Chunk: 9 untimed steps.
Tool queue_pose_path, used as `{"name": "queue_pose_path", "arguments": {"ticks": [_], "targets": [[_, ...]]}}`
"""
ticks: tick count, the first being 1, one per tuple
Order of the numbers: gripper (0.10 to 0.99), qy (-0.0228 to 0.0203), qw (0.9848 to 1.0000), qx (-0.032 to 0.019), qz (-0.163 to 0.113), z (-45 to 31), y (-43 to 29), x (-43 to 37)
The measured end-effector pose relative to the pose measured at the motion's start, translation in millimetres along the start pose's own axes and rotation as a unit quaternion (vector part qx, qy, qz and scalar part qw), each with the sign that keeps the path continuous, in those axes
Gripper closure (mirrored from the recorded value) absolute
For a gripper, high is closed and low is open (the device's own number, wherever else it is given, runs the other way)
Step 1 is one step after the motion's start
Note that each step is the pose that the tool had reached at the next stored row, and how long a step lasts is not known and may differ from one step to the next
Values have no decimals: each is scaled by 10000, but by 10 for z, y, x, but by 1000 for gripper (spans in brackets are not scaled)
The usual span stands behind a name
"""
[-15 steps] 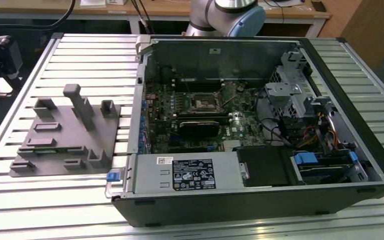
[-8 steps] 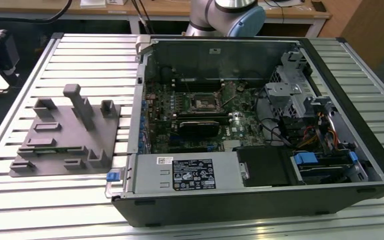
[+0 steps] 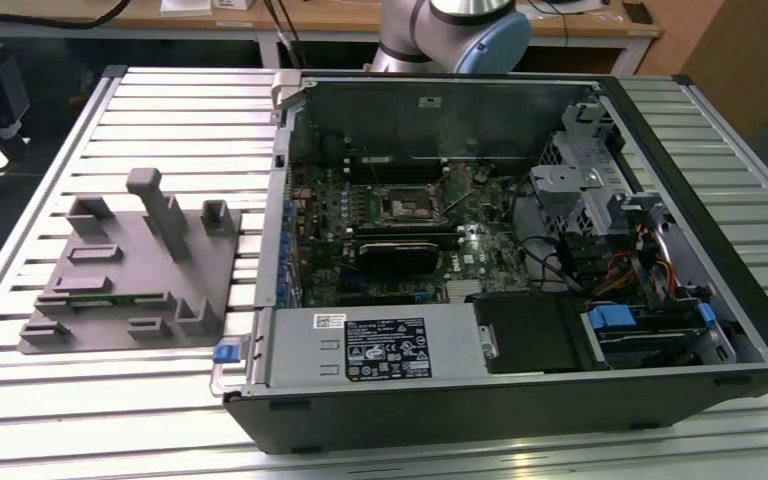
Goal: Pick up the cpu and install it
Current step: 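Pick up the cpu and move it towards the insertion slot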
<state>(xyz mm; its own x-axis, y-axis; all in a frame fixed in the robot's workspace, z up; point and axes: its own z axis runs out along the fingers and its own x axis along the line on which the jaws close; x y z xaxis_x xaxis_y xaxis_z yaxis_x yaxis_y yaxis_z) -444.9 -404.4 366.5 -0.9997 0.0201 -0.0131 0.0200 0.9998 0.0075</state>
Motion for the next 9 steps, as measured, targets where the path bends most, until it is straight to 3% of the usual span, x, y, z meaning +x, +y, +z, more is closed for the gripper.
{"name": "queue_pose_path", "arguments": {"ticks": [9], "targets": [[553,-1,10000,66,-1,-174,11,-2]]}}
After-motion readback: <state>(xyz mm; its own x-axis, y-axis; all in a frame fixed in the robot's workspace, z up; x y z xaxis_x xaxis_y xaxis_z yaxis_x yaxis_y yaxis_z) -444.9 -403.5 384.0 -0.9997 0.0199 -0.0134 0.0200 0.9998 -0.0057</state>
